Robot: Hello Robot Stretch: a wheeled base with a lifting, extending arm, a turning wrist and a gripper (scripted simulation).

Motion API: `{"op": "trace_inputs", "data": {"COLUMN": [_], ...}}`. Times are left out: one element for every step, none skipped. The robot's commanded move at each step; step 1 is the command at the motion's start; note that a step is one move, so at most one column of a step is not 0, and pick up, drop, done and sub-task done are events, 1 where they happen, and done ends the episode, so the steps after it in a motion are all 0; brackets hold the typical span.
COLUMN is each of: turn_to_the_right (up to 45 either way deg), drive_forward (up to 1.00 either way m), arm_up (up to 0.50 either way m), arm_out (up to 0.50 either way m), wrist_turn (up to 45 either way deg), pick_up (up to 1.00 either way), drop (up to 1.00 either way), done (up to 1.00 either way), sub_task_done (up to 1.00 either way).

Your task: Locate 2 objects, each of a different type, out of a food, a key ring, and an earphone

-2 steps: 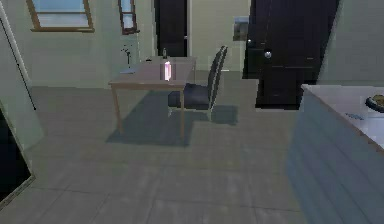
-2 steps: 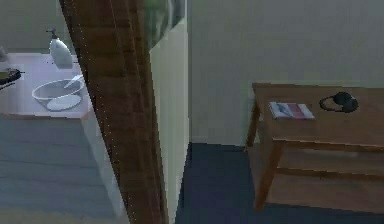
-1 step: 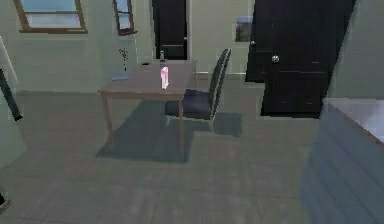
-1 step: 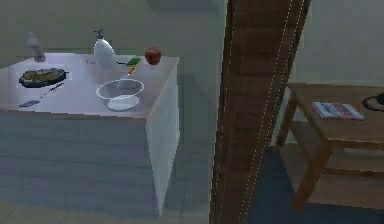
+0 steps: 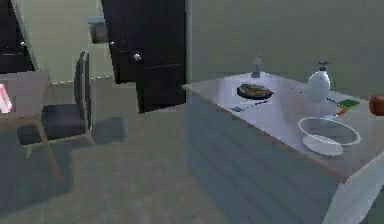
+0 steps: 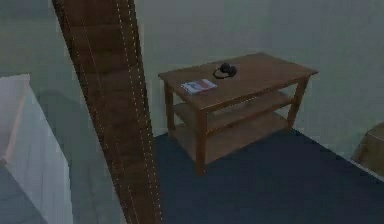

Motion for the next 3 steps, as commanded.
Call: {"op": "trace_inputs", "data": {"turn_to_the_right": [0.0, 27.0, 0.0], "drive_forward": [0.55, 0.0, 0.0], "arm_up": [0.0, 0.0, 0.0], "arm_out": [0.0, 0.0, 0.0], "wrist_turn": [0.0, 0.0, 0.0], "pick_up": [0.0, 0.0, 0.0], "drop": [0.0, 0.0, 0.0], "done": [0.0, 0.0, 1.0], "sub_task_done": [0.0, 0.0, 0.0]}}
